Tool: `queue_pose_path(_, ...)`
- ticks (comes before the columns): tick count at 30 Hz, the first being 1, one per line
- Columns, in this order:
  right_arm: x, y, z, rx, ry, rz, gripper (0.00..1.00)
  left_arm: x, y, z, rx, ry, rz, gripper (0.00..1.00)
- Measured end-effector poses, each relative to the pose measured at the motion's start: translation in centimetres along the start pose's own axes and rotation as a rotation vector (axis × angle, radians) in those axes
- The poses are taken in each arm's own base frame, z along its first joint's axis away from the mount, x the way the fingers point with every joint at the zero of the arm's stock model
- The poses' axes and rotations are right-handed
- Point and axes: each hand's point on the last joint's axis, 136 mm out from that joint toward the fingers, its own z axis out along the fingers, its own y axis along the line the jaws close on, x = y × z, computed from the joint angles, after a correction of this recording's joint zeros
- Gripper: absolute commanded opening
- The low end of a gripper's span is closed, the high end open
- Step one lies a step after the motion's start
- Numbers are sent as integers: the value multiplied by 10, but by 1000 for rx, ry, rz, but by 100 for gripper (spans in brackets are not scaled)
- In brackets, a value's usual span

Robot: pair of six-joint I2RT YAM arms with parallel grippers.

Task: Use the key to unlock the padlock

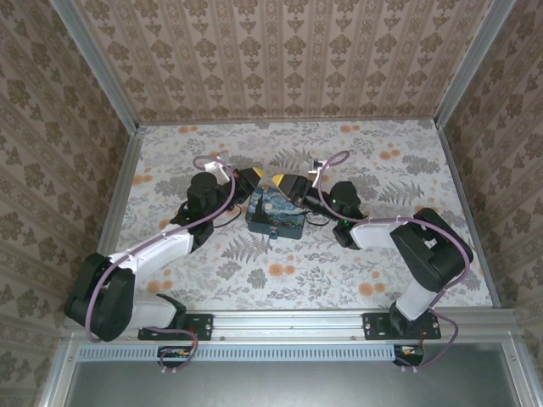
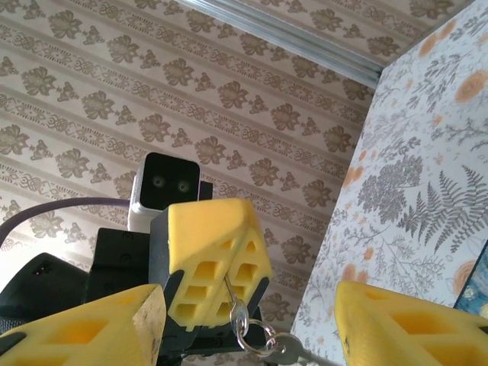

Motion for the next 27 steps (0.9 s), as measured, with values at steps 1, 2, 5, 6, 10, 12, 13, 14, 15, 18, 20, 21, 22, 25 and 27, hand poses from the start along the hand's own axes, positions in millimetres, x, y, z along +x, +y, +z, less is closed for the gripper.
queue_pose_path(1, 1, 1, 1, -5, 2, 0, 61, 0, 0, 0, 1, -2, -2, 0)
queue_pose_path(2, 2, 2, 2, -11, 3, -1, 61, 0, 1, 0, -1, -4, -4, 0)
queue_pose_path(5, 6, 0, 4, -11, 12, 7, 60, -1, 3, -1, -6, -9, -7, 0)
queue_pose_path(6, 8, -1, 5, -11, 16, 11, 59, 0, 3, -1, -6, -9, -7, 0)
queue_pose_path(10, 14, -3, 8, -11, 29, 27, 58, 0, 4, -1, -7, -10, -7, 0)
queue_pose_path(12, 17, -2, 10, -16, 35, 28, 56, 0, 4, -1, -8, -12, -7, 0)
queue_pose_path(13, 18, -1, 11, -20, 37, 28, 56, 0, 4, -1, -8, -12, -7, 0)
queue_pose_path(14, 19, 0, 12, -24, 39, 27, 55, 0, 4, -1, -8, -12, -7, 0)
queue_pose_path(15, 20, 1, 13, -28, 41, 27, 54, 0, 4, -1, -8, -12, -7, 0)
queue_pose_path(18, 22, 3, 15, -35, 45, 25, 51, 0, 6, -1, -11, -14, -8, 0)
queue_pose_path(20, 23, 3, 16, -36, 47, 26, 50, 1, 8, -1, -15, -14, -9, 0)
queue_pose_path(21, 23, 3, 16, -36, 48, 28, 48, 1, 8, -2, -16, -15, -9, 0)
queue_pose_path(22, 24, 3, 16, -36, 50, 29, 47, 1, 9, -2, -17, -15, -9, 0)
queue_pose_path(25, 24, 0, 18, -32, 51, 31, 45, 1, 9, -2, -18, -15, -9, 0)
queue_pose_path(27, 25, -1, 19, -31, 54, 33, 42, 1, 9, -2, -18, -17, -9, 0)
